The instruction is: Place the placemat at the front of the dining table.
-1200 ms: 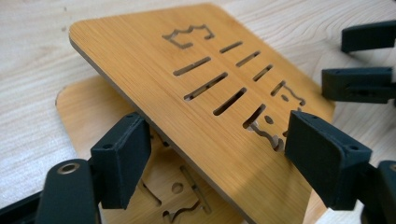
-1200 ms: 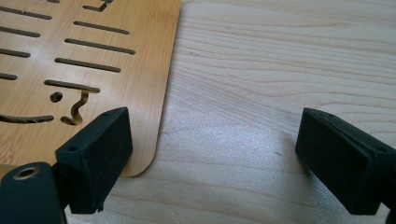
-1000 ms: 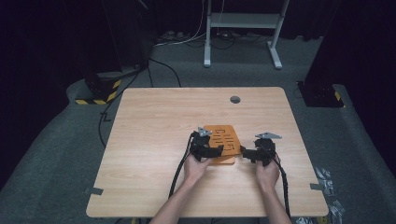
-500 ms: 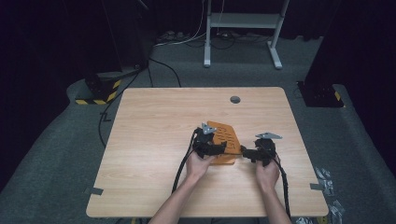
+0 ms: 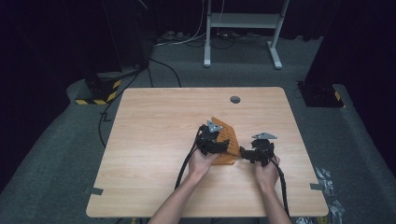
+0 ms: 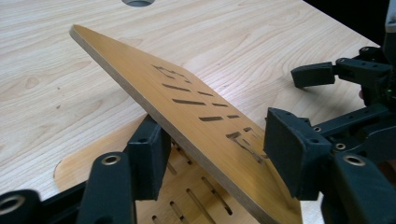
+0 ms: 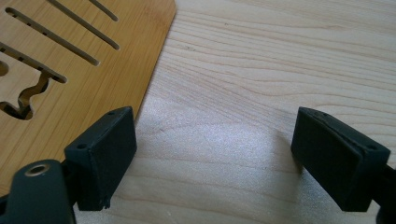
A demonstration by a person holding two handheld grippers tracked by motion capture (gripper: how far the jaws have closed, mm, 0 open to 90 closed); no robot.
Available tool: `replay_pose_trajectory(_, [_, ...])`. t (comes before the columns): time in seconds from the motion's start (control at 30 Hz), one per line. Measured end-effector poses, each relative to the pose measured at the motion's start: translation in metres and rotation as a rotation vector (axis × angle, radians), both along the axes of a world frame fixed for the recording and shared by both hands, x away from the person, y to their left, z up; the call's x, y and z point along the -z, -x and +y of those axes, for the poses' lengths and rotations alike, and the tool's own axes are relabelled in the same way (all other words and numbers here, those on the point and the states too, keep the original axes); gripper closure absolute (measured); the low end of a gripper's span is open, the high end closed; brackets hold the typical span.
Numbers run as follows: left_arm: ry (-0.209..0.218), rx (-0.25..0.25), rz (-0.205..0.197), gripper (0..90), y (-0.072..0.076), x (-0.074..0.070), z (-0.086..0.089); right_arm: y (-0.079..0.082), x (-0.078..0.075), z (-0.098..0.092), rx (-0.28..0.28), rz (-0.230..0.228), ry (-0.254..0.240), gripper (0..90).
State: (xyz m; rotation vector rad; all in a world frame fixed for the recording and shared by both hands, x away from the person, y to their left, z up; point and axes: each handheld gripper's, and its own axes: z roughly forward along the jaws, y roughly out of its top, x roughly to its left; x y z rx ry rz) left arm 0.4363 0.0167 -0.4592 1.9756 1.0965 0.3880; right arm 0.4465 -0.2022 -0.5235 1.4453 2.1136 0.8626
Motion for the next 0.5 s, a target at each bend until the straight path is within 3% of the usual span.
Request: replay_pose_trajectory(0.5, [-0.007,0.004,0.051,49.4,-0.005,0.001,-0.017,0.000,0.000,0.001,0.005,0.003,-0.004,13.8])
